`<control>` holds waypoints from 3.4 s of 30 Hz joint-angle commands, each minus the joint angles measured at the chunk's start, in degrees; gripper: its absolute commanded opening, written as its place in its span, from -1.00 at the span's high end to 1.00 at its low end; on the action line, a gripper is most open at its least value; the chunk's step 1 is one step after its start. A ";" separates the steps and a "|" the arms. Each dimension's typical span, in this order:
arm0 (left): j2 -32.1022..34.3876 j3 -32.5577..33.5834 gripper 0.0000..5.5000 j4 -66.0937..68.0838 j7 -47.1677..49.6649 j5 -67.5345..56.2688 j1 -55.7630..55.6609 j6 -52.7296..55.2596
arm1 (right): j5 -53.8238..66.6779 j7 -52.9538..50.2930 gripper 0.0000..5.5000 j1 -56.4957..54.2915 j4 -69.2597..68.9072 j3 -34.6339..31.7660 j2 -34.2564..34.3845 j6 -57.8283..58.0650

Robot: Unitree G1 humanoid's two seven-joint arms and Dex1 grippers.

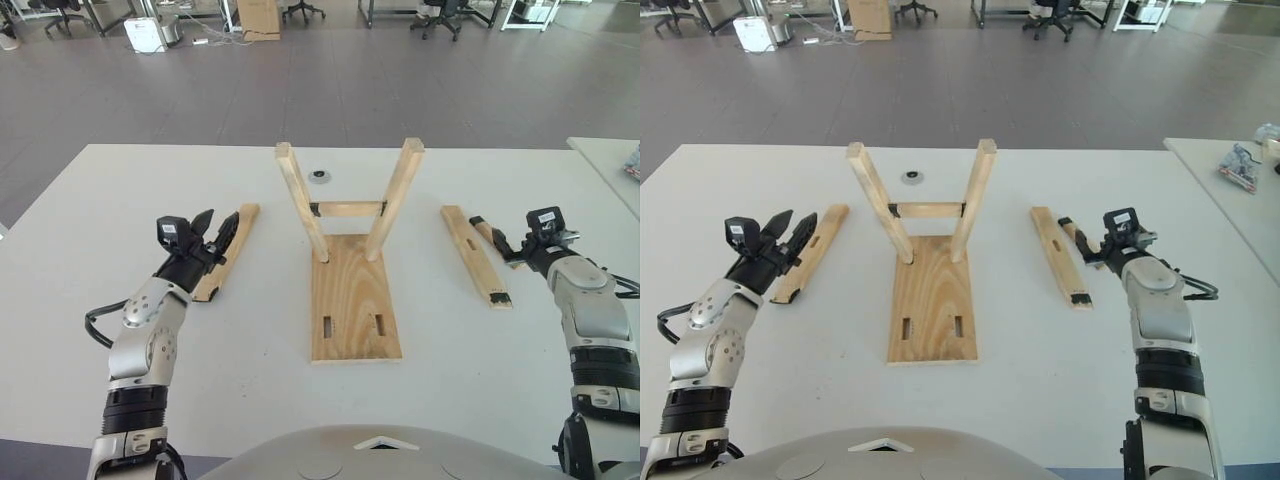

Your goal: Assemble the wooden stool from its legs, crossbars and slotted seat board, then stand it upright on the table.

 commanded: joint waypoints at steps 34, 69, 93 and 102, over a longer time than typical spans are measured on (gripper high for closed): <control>-3.97 8.24 -0.04 -2.34 -0.34 -9.52 -6.97 4.90 | 6.93 15.27 0.52 -11.94 41.92 2.31 -3.30 -8.27; -11.36 -3.13 0.38 -21.47 21.55 -44.67 -41.66 32.58 | 21.81 7.74 0.52 -23.29 -43.61 12.98 9.36 2.79; -9.64 -2.89 0.85 -20.94 18.27 -33.35 -40.37 26.62 | 20.74 10.91 0.52 -22.37 -44.26 13.75 7.90 2.89; -0.62 9.81 0.85 -11.09 17.52 -32.50 -49.13 21.83 | 23.07 8.14 0.10 -24.65 -43.02 9.91 9.44 5.40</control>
